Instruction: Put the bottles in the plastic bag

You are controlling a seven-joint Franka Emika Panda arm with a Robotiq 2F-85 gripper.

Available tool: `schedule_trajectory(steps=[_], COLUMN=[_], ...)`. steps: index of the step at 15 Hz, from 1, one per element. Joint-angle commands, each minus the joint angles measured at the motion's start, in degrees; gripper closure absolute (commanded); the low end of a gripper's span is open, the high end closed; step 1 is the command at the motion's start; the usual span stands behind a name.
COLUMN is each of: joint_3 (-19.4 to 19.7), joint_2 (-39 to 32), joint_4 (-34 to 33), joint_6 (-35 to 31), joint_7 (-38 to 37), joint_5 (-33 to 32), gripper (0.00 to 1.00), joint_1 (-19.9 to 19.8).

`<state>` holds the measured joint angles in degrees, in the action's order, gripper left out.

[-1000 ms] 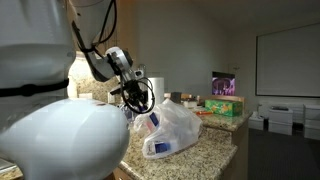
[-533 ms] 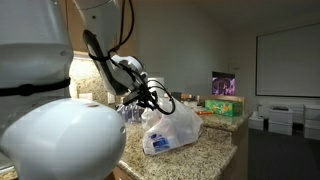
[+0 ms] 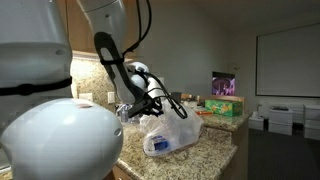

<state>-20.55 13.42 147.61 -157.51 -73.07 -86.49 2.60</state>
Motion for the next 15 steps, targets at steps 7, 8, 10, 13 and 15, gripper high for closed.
schedule_trajectory(steps=[7, 8, 10, 13, 15], joint_3=[-0.5, -0.5, -0.5, 3.2, 4.5], joint_2=[-5.9, -6.8, -8.4, -10.1, -10.2], joint_4=[2.2, 2.0, 1.5, 0.0, -1.2], joint_6=[4.8, 6.1, 8.5, 11.9, 13.4], joint_7=[-6.3, -6.1, -6.4, -6.6, -6.1], joint_5=[-7.5, -6.8, -6.0, -3.8, -1.3], gripper=[0.57, 0.4, 0.28, 0.1, 0.01], joint_1=[-0.3, -0.2, 0.0, 3.8, 4.8])
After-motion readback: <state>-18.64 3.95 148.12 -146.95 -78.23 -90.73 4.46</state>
